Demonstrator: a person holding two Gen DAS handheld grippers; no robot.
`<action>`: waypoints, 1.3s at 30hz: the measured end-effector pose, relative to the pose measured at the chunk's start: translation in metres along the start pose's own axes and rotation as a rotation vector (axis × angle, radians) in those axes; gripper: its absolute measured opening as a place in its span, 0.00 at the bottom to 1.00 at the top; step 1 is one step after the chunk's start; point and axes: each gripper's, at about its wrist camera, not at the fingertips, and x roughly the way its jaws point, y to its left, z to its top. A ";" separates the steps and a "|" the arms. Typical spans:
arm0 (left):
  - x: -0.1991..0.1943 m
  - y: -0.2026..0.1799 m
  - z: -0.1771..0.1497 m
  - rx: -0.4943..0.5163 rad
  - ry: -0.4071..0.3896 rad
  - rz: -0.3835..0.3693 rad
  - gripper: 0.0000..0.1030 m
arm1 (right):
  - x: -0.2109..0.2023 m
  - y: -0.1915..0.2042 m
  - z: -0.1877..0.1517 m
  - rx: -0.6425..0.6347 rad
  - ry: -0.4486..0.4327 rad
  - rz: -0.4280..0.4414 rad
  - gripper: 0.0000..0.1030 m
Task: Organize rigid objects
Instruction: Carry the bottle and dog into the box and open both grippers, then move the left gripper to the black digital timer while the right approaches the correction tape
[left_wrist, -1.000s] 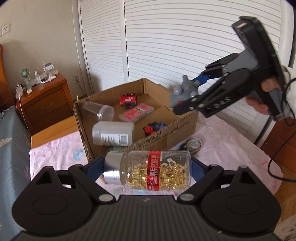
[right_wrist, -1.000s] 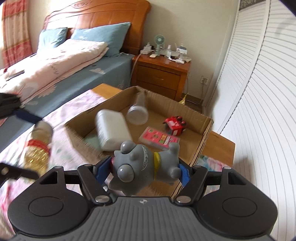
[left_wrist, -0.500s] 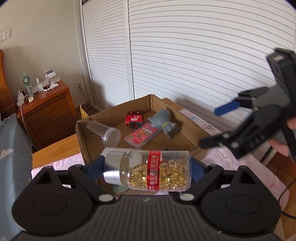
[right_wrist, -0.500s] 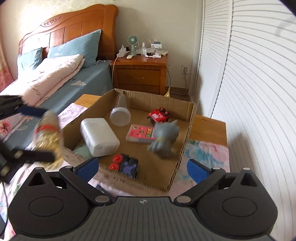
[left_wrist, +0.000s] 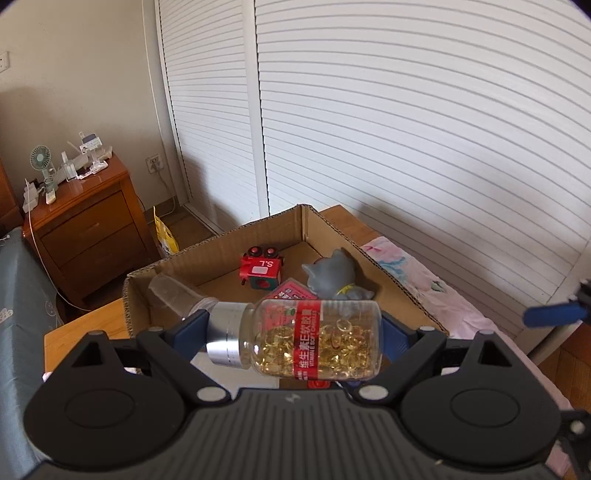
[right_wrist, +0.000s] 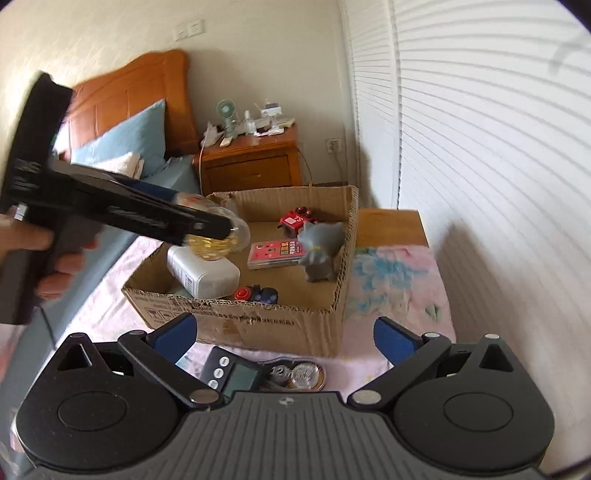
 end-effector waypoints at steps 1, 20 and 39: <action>0.006 -0.001 0.001 -0.001 0.009 0.001 0.90 | -0.003 -0.002 -0.002 0.014 -0.006 -0.005 1.00; -0.014 -0.008 -0.007 -0.027 -0.017 0.065 0.98 | -0.007 0.002 -0.042 0.053 0.043 -0.184 1.00; -0.053 -0.063 -0.119 -0.106 -0.010 0.127 0.99 | 0.005 0.000 -0.085 0.057 0.074 -0.248 1.00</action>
